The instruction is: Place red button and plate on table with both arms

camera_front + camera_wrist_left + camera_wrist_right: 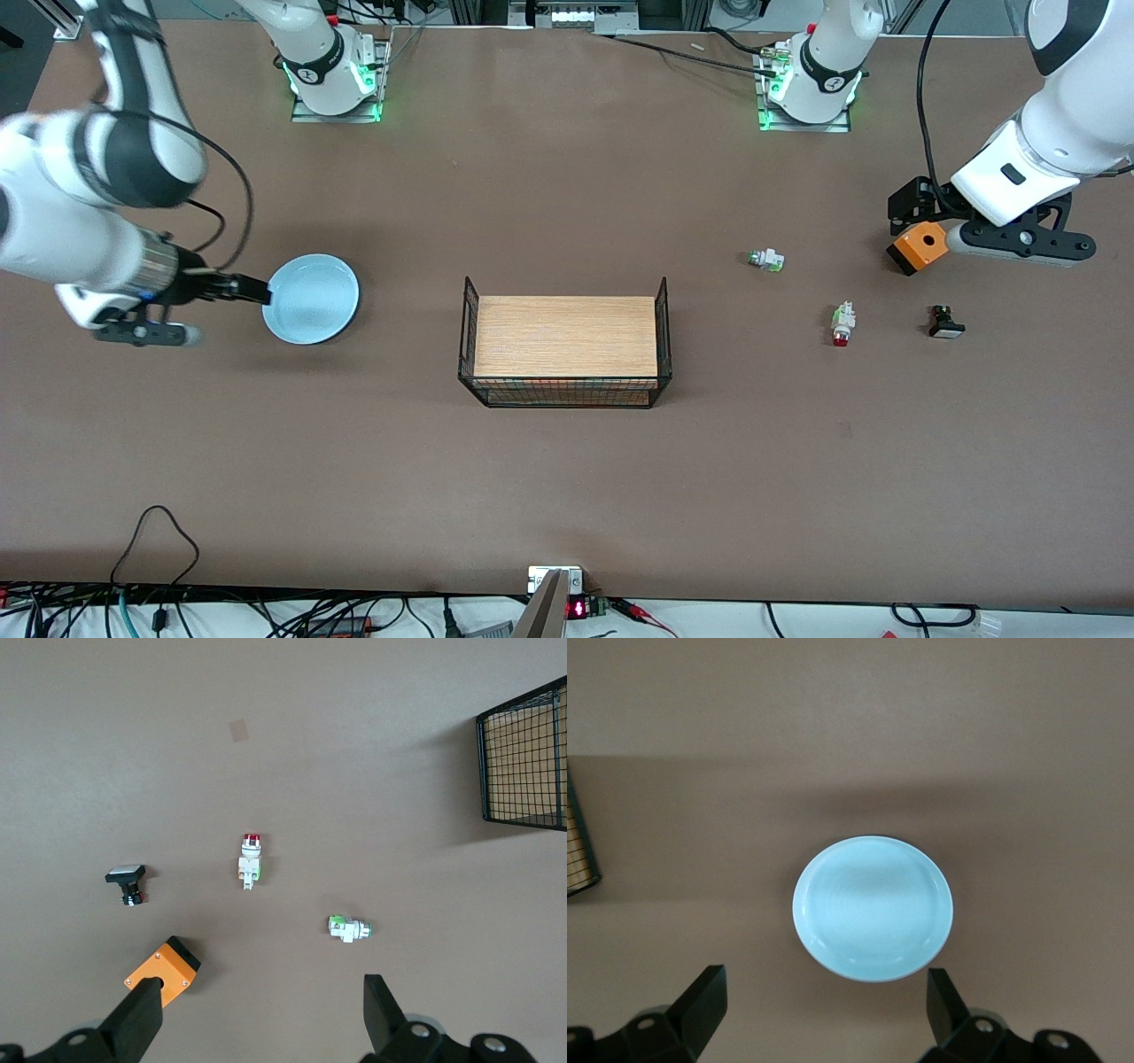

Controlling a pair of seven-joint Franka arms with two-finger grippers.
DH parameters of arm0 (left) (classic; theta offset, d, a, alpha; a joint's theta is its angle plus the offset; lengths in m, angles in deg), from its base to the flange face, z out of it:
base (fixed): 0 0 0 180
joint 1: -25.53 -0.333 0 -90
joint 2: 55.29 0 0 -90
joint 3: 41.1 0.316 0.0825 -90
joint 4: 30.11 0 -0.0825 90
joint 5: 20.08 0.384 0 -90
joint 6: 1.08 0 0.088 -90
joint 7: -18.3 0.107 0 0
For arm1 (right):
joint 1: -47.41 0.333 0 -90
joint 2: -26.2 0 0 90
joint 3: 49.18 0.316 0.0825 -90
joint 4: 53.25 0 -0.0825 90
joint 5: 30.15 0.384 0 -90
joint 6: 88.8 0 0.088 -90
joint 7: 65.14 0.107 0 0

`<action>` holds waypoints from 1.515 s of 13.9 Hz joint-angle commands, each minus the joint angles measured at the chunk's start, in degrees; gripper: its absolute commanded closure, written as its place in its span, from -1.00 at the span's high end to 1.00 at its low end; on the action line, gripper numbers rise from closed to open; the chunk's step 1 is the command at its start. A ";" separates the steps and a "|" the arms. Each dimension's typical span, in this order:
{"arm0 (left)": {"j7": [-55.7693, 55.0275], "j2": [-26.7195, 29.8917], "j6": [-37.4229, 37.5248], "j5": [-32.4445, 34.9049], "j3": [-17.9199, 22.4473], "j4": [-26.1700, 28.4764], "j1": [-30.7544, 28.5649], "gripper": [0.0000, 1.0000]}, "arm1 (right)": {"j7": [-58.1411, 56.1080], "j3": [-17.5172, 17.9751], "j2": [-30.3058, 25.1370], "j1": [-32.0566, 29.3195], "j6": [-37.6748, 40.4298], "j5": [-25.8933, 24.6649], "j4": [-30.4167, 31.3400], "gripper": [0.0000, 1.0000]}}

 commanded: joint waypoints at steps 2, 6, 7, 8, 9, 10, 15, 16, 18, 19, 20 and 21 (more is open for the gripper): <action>1.17 0.41 0.84 -0.87 0.05 -0.32 -0.28 1.00 | 0.92 -0.47 0.58 -0.18 10.02 -0.78 -10.82 1.00; 1.17 0.41 0.84 -0.87 0.05 -0.32 -0.28 1.00 | 0.22 -2.31 0.41 0.95 14.96 -4.37 -17.60 1.00; 1.26 0.41 0.84 -0.87 0.14 -0.32 -0.28 1.00 | -0.30 -5.19 -0.29 2.09 14.96 -4.38 -18.05 1.00; 1.26 0.41 0.84 -0.87 0.05 -0.32 -0.28 1.00 | -1.01 -8.87 -0.55 4.28 15.05 -3.94 -18.06 1.00; 1.26 0.41 0.84 -0.87 0.05 -0.32 -0.28 1.00 | -1.97 -12.83 -1.08 7.08 15.05 -3.77 -18.06 1.00; 1.17 0.41 0.84 -0.87 0.14 -0.32 -0.28 1.00 | -2.94 -15.22 -1.61 8.76 15.31 -3.68 -18.06 1.00; 1.17 0.32 0.75 -0.87 0.05 -0.40 -0.20 1.00 | -3.56 -15.24 -7.04 9.22 11.73 -3.94 -9.30 1.00; 1.26 0.32 0.75 -0.87 0.05 -0.40 -0.20 1.00 | -4.26 -15.24 -8.37 9.13 10.40 -3.94 -7.09 1.00; 1.17 0.32 0.75 -0.87 0.05 -0.40 -0.20 1.00 | -4.70 -15.15 -9.17 9.05 11.53 -3.76 -7.07 1.00; 1.08 0.32 0.75 -0.87 0.05 -0.40 -0.20 1.00 | -4.70 -15.15 -9.43 9.04 13.01 -3.76 -7.68 1.00; 1.17 0.32 0.75 -0.87 0.05 -0.40 -0.20 1.00 | -4.70 -15.15 -9.43 9.04 13.72 -3.68 -8.21 1.00; 1.17 0.32 0.75 -0.87 0.05 -0.40 -0.20 1.00 | -4.88 -15.15 -9.35 9.04 13.64 -3.85 -8.47 1.00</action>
